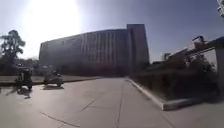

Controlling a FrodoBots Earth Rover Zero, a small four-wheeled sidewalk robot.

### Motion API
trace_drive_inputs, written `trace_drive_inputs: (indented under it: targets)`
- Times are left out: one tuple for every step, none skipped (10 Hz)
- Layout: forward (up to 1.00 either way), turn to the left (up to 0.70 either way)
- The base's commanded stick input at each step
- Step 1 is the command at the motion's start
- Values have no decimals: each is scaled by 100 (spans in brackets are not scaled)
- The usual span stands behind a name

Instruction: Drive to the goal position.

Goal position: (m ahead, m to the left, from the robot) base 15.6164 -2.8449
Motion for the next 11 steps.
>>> trace_drive_inputs:
  targets:
    - [100,2]
    - [100,2]
    - [100,2]
    - [100,2]
    - [100,2]
    - [100,2]
    - [100,1]
    - [100,0]
    - [100,-9]
    - [100,-7]
    - [100,-6]
